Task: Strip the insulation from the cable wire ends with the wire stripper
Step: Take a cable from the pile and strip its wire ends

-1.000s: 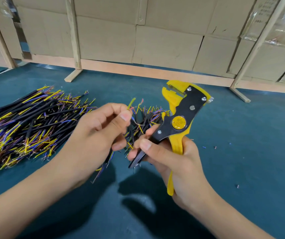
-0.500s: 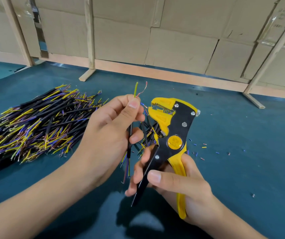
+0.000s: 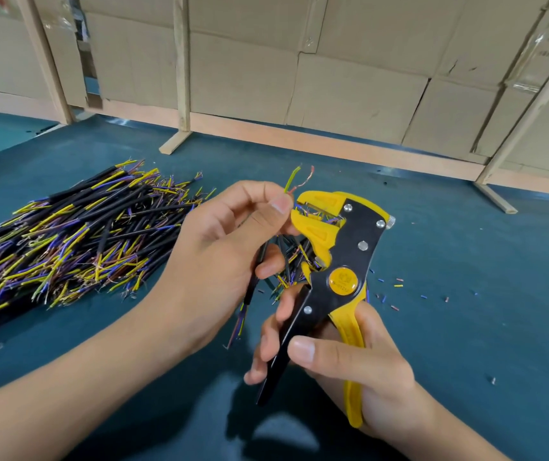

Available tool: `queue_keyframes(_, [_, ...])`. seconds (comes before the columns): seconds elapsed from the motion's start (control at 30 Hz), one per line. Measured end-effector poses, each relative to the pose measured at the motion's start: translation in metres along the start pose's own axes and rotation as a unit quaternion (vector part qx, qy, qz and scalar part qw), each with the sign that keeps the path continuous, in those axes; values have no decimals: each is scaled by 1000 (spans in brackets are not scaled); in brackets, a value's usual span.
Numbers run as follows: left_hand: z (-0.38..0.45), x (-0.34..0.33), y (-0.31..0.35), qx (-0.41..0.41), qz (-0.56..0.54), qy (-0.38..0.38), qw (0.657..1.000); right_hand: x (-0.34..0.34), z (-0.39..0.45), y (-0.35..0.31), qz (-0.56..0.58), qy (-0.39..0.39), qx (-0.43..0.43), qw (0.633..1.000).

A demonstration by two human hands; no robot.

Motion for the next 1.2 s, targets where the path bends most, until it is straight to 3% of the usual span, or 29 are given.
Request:
queue_keyframes(0.5, [0,4,-1,26,-85,12,996,-6,6,-2,-10,4,-5,1000])
queue_keyframes(0.77, [-1,14,15,-82,89,49,991,0,4,-3,-15,54,-15,998])
queue_keyframes(0.9, [-6,5,27,-119,161,33,979,1,5,-4,-32,72,-16,997])
queue_keyframes(1.2, [-10,-3,36,-134,236,34,962,5,4,-7,-86,107,-18,990])
Point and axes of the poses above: each hand's wrist, its own z-axis towards the middle knuckle, its own x-axis out of the back of the hand, y = z × x, the point moved 10 cm from there along z, towards the middle knuckle, and after that the axes turned 4 degrees about x, right-handed, at the moved point
